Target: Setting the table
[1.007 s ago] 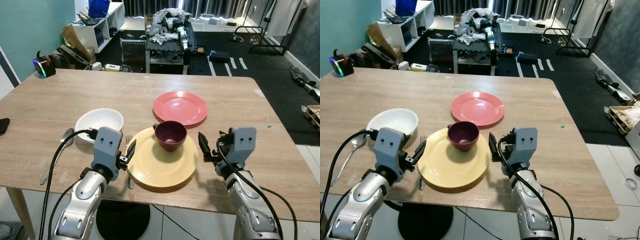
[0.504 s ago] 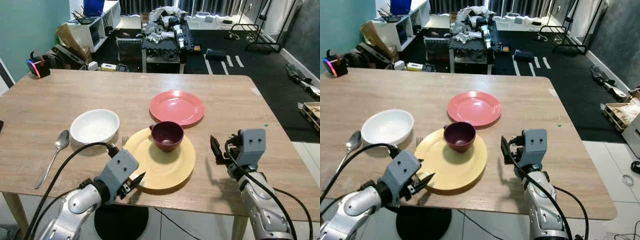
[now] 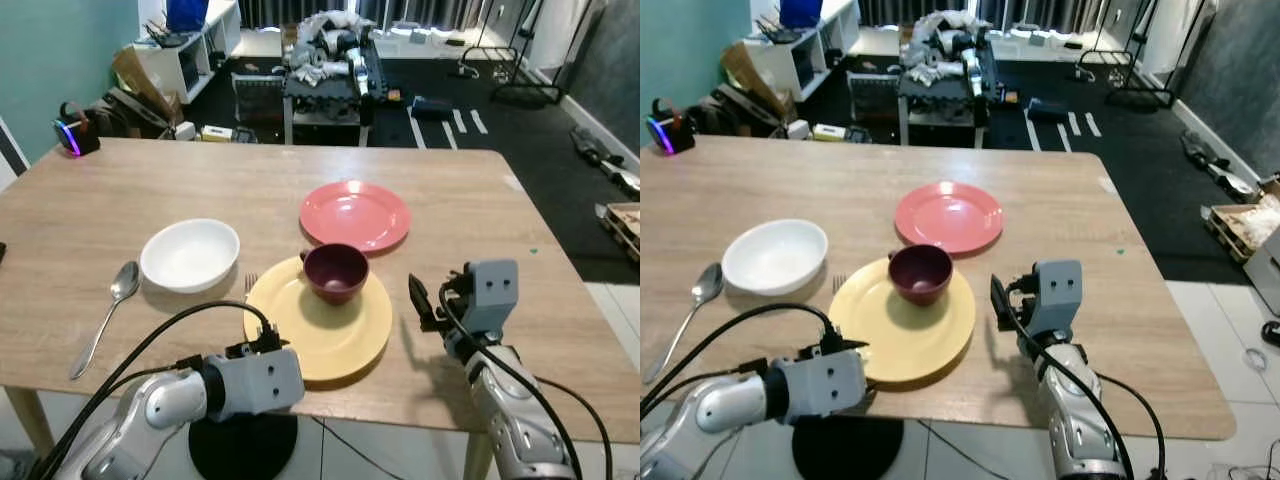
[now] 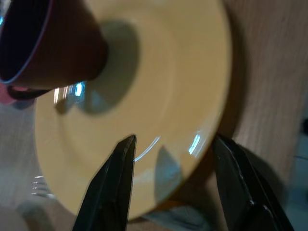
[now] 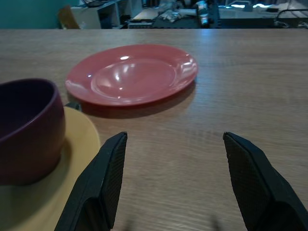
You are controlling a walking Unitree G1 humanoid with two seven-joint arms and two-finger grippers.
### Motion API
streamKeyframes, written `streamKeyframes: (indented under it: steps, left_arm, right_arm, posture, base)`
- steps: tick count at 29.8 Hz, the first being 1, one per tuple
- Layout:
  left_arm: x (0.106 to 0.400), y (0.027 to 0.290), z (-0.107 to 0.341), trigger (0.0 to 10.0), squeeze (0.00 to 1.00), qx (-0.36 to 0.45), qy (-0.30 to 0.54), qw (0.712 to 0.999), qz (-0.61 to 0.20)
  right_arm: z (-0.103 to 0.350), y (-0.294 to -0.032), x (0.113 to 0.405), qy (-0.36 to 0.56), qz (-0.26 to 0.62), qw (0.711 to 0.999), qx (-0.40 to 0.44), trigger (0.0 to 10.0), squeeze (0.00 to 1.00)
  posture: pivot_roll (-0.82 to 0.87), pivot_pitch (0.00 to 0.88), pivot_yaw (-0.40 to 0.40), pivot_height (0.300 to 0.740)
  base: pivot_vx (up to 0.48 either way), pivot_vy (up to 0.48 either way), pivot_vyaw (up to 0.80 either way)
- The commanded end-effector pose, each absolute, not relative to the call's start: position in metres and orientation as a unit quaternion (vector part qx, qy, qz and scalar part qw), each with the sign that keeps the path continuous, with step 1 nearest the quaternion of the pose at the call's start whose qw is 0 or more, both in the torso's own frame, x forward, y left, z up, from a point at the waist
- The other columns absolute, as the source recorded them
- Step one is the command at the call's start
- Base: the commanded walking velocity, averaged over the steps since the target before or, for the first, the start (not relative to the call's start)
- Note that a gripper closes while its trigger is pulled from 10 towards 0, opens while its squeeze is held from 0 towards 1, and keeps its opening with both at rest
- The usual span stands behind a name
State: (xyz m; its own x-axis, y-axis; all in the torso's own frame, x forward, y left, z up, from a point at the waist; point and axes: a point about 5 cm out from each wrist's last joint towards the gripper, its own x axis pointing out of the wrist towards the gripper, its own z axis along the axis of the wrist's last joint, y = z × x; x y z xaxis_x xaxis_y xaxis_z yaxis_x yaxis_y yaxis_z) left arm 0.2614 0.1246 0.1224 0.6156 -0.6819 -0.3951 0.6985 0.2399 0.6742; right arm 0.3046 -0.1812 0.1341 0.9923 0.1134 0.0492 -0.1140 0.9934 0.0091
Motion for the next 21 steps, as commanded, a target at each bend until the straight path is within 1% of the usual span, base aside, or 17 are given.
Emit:
streamKeyframes:
  steps: [1,4,5,7,9,10,12,14,17,18,21]
  left_arm:
    - [0.264,0.13,0.113,10.0,0.0,0.447,0.03,0.778,-0.44]
    - [0.266,0.131,0.112,10.0,0.0,0.431,0.04,0.785,-0.443]
    - [0.267,0.132,0.111,10.0,0.0,0.436,0.041,0.781,-0.444]
    - [0.271,0.134,0.107,10.0,0.0,0.458,0.042,0.771,-0.441]
    - [0.276,0.14,0.103,10.0,0.0,0.495,0.036,0.76,-0.421]
    - [0.276,0.14,0.103,10.0,0.0,0.495,0.036,0.76,-0.421]
    - [0.279,0.145,0.1,10.0,0.0,0.517,0.024,0.759,-0.395]
    - [0.285,0.15,0.1,10.0,0.0,0.527,0.002,0.775,-0.348]
    - [0.289,0.156,0.101,10.0,0.0,0.542,-0.012,0.781,-0.311]
    - [0.289,0.156,0.101,10.0,0.0,0.542,-0.012,0.781,-0.311]
    - [0.297,0.164,0.105,10.0,0.0,0.556,-0.031,0.791,-0.254]
  right_arm:
    - [0.132,-0.18,0.304,-0.021,0.061,0.998,0.009,10.0,0.0]
    - [0.132,-0.18,0.303,-0.021,0.061,0.998,0.009,10.0,0.0]
    - [0.132,-0.181,0.303,-0.021,0.061,0.998,0.009,10.0,0.0]
    - [0.133,-0.181,0.303,-0.022,0.06,0.998,0.008,10.0,0.0]
    - [0.134,-0.182,0.304,-0.023,0.059,0.998,0.009,10.0,0.0]
    - [0.134,-0.182,0.304,-0.023,0.059,0.998,0.009,10.0,0.0]
    - [0.133,-0.182,0.303,-0.024,0.059,0.998,0.009,10.0,0.0]
    - [0.132,-0.18,0.303,-0.022,0.061,0.998,0.011,10.0,0.0]
    - [0.131,-0.177,0.304,-0.021,0.066,0.998,0.013,10.0,0.0]
    - [0.131,-0.177,0.304,-0.021,0.066,0.998,0.013,10.0,0.0]
    - [0.132,-0.175,0.304,-0.021,0.07,0.997,0.015,10.0,0.0]
  posture:
    - [-0.03,0.0,0.08,0.74]
    - [-0.04,0.0,0.079,0.74]
    - [-0.04,0.0,0.08,0.74]
    - [-0.04,0.0,0.081,0.74]
    - [-0.04,0.0,0.081,0.74]
    - [-0.04,0.0,0.081,0.74]
    - [-0.04,0.0,0.081,0.74]
    - [-0.03,0.0,0.078,0.74]
    - [-0.03,0.0,0.076,0.74]
    - [-0.03,0.0,0.076,0.74]
    - [-0.03,0.0,0.075,0.74]
  base:
    - [0.0,0.0,0.0]
    - [0.0,0.0,0.0]
    - [0.0,0.0,0.0]
    - [0.0,0.0,0.0]
    - [0.0,0.0,0.0]
    - [0.0,0.0,0.0]
    - [0.0,0.0,0.0]
    - [0.0,0.0,0.0]
    - [0.0,0.0,0.0]
    - [0.0,0.0,0.0]
    - [0.0,0.0,0.0]
